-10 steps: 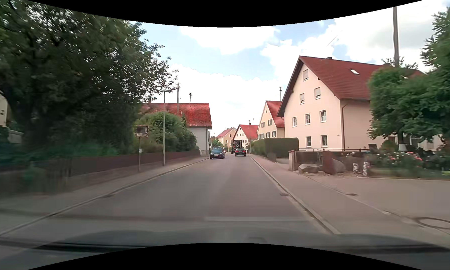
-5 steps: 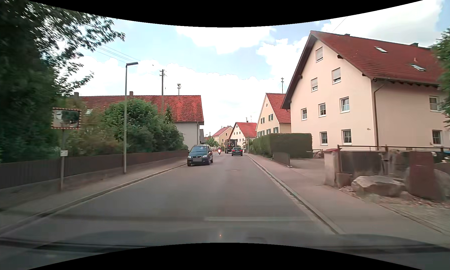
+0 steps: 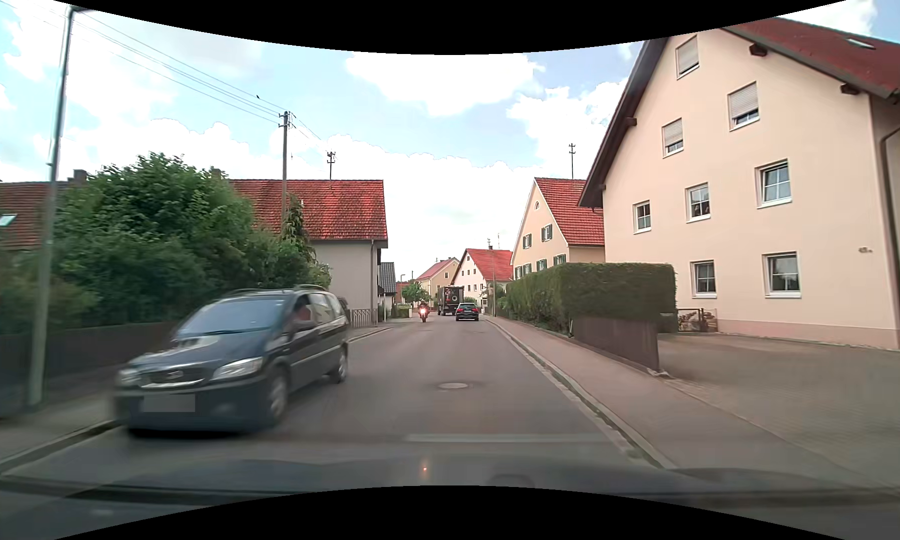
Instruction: Follow the waypoints while adhering to traffic rules and regulations
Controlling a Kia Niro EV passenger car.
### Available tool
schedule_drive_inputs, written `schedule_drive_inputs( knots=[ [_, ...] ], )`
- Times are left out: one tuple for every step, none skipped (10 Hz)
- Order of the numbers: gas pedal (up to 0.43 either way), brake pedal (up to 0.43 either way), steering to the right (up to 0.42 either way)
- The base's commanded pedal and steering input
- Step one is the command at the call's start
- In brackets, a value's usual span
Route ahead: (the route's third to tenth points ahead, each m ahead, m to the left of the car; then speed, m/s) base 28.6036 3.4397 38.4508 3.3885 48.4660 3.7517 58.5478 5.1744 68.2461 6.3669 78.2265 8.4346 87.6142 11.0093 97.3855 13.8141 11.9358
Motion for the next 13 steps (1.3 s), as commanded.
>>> schedule_drive_inputs(
  knots=[
    [0.098, 0.000, 0.008],
    [0.098, 0.000, 0.008],
    [0.098, 0.000, 0.006],
    [0.098, 0.000, 0.004],
    [0.098, 0.000, 0.000],
    [0.098, 0.000, -0.003],
    [0.098, 0.000, -0.003],
    [0.098, 0.000, -0.004],
    [0.098, 0.000, -0.005],
    [0.098, 0.000, -0.007],
    [0.098, 0.000, -0.008],
    [0.098, 0.000, -0.008],
    [0.098, 0.000, -0.008]
  ],
)
